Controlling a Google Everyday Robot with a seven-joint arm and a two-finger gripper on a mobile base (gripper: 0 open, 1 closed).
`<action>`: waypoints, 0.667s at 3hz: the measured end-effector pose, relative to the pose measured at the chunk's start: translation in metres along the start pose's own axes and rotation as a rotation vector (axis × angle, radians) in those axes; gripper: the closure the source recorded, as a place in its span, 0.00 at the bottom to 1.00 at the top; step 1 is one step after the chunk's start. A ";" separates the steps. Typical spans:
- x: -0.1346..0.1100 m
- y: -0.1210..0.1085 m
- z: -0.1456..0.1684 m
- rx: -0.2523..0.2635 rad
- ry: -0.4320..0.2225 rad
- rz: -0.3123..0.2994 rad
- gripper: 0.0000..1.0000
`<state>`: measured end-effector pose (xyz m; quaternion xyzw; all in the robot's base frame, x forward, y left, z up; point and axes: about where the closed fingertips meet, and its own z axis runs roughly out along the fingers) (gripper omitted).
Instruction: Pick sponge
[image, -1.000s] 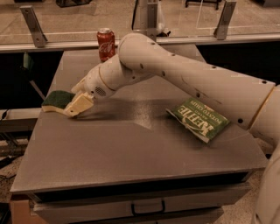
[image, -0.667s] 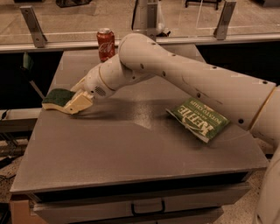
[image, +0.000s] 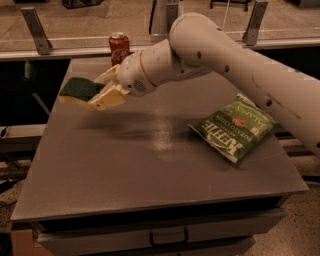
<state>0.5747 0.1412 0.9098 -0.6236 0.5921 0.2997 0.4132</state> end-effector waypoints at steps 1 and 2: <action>-0.013 -0.001 -0.056 0.035 -0.030 -0.064 1.00; -0.012 -0.001 -0.064 0.040 -0.030 -0.073 1.00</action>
Offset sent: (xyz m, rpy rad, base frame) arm -0.0065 -0.0370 0.0338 0.0239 -0.0650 0.0050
